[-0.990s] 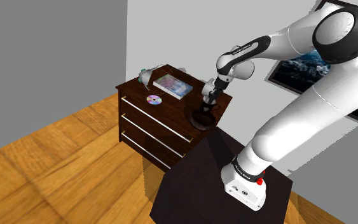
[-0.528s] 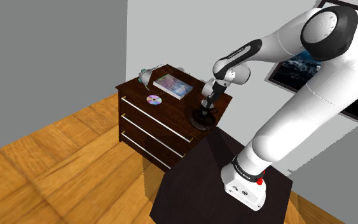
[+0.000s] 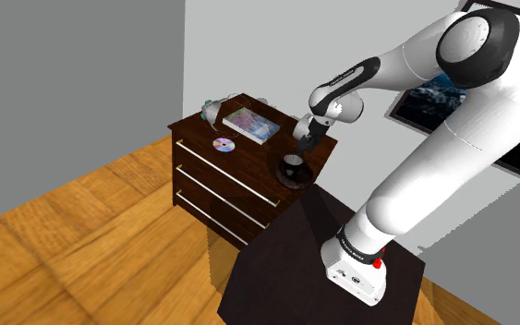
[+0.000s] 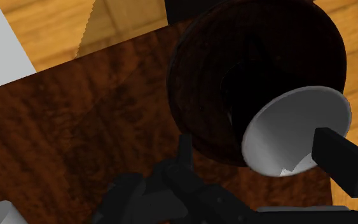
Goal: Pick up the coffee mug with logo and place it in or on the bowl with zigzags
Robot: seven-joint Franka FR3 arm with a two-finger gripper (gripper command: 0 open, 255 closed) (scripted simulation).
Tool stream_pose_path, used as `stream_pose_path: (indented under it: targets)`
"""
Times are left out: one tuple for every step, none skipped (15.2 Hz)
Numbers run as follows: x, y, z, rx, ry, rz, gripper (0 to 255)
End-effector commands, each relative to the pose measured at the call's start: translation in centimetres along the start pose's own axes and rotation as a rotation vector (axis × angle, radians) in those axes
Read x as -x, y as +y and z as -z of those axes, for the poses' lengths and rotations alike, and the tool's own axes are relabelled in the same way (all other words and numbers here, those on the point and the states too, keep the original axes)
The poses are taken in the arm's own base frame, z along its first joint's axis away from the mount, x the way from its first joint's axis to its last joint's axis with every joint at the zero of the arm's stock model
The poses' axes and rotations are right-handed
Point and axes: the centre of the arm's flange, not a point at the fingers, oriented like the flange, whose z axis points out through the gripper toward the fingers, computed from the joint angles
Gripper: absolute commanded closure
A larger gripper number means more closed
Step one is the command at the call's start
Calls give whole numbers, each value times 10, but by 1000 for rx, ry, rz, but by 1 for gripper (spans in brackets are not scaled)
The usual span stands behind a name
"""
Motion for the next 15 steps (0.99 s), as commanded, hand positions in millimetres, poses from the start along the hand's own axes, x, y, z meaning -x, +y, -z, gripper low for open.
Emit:
stream_pose_path:
  targets:
    - [0, 0, 0, 0, 0, 0, 0]
    - [0, 0, 0, 0, 0, 0, 0]
    - [0, 0, 0, 0, 0, 0, 0]
    - [0, 0, 13, 0, 0, 0, 0]
    - [0, 0, 26, 0, 0, 0, 0]
    - [0, 0, 40, 0, 0, 0, 0]
    - [0, 0, 50, 0, 0, 0, 0]
    - [0, 0, 50, 0, 0, 0, 0]
    - [0, 0, 50, 0, 0, 0, 0]
    - [0, 0, 50, 0, 0, 0, 0]
    - [0, 0, 50, 0, 0, 0, 0]
    - [0, 0, 50, 0, 0, 0, 0]
    - [0, 0, 50, 0, 0, 0, 0]
    - [0, 0, 50, 0, 0, 0, 0]
    - [0, 0, 50, 0, 0, 0, 0]
